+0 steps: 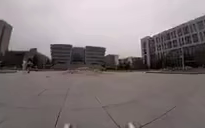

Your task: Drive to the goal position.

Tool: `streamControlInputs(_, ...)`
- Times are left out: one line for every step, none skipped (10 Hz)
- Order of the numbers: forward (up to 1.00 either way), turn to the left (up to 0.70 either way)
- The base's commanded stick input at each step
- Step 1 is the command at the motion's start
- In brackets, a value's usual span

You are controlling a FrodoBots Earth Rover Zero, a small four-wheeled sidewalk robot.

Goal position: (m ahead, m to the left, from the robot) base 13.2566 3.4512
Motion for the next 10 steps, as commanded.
streamControlInputs(0.70, 0.14)
streamControlInputs(0.70, 0.14)
streamControlInputs(0.70, 0.14)
streamControlInputs(0.70, 0.14)
streamControlInputs(0.70, 0.14)
streamControlInputs(0.70, 0.14)
streamControlInputs(0.70, 0.14)
streamControlInputs(0.70, 0.14)
streamControlInputs(0.70, 0.09)
streamControlInputs(0.70, 0.01)
